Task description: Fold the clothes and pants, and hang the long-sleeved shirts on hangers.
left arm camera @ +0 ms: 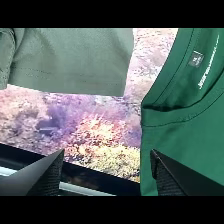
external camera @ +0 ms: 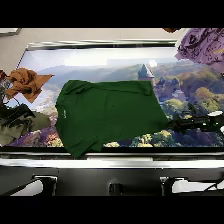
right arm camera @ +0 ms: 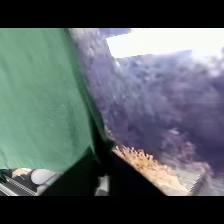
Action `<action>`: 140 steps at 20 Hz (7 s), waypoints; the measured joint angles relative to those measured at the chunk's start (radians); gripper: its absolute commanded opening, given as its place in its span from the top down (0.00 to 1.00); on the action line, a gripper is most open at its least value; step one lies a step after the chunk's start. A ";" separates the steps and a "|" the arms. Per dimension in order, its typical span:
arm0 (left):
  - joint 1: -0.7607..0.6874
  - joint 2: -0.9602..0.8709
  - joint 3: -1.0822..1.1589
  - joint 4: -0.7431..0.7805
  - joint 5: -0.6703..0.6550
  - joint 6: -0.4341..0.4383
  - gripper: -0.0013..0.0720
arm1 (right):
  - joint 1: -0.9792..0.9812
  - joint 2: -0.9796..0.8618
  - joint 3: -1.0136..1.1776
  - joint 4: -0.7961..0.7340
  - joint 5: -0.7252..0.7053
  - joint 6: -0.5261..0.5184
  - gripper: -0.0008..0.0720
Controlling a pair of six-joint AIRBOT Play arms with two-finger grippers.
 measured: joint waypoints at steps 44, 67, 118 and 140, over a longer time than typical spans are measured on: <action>-0.310 0.091 -0.174 -0.283 0.332 0.034 0.96 | 0.207 0.143 0.225 0.084 -0.017 0.015 0.95; -0.311 0.319 0.800 0.195 0.061 -0.254 0.95 | 0.343 0.647 1.085 -0.345 -0.026 0.358 0.95; -0.359 -0.763 0.834 0.087 -0.264 -0.023 0.00 | 0.437 -0.373 0.970 -0.532 0.244 0.537 0.30; -0.181 0.286 -0.769 -0.470 0.280 0.103 0.00 | 0.015 0.231 0.141 -0.106 0.153 0.290 0.33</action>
